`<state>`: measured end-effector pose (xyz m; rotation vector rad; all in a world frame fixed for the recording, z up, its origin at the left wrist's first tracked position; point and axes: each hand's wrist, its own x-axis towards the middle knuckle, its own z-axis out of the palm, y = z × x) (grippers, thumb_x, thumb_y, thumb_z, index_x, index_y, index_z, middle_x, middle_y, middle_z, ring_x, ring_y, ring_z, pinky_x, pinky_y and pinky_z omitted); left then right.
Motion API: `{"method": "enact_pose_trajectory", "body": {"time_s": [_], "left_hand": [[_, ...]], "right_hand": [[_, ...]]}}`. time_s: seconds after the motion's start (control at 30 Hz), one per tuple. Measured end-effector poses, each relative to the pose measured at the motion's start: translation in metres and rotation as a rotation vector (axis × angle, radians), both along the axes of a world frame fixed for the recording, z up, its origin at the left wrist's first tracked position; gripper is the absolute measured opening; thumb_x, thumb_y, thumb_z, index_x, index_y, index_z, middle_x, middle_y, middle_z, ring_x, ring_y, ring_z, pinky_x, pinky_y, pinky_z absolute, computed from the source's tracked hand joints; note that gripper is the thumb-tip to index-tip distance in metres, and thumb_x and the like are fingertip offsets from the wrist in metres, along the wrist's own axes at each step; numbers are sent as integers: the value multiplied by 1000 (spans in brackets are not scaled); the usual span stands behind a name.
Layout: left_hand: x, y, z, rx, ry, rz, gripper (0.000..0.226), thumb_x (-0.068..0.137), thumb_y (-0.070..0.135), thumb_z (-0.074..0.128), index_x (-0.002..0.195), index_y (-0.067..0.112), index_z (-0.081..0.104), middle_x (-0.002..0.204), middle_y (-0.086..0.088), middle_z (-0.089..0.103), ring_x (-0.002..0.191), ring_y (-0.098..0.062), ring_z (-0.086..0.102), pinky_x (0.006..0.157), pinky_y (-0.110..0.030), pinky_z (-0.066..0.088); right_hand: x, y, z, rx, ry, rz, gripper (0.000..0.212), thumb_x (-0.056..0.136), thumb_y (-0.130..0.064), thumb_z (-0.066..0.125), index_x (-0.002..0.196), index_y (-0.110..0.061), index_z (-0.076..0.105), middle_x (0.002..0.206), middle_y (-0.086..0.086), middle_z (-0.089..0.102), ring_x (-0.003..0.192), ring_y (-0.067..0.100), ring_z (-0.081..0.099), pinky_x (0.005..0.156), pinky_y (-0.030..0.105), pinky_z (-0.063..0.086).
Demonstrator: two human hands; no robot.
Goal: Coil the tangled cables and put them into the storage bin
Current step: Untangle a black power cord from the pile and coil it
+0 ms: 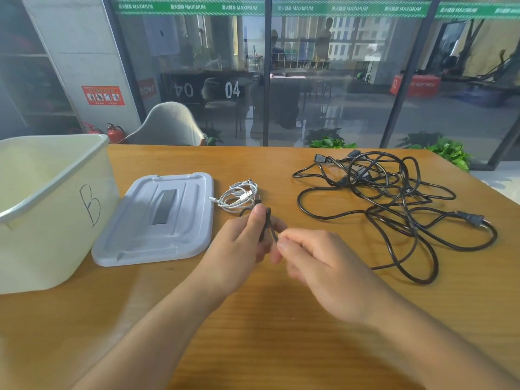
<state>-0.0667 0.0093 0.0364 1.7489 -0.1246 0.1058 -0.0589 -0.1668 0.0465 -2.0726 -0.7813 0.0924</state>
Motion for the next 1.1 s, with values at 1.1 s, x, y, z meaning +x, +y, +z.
{"method": "enact_pose_trajectory", "body": {"time_s": [1.1], "left_hand": [[-9, 7, 14, 348, 134, -300, 67, 114, 42, 27, 89, -2, 72, 50, 10, 45, 54, -13, 39, 61, -23, 35]], "right_hand": [[31, -31, 9, -88, -341, -321, 45, 94, -66, 56, 68, -31, 63, 46, -9, 49, 45, 12, 41, 47, 25, 32]]}}
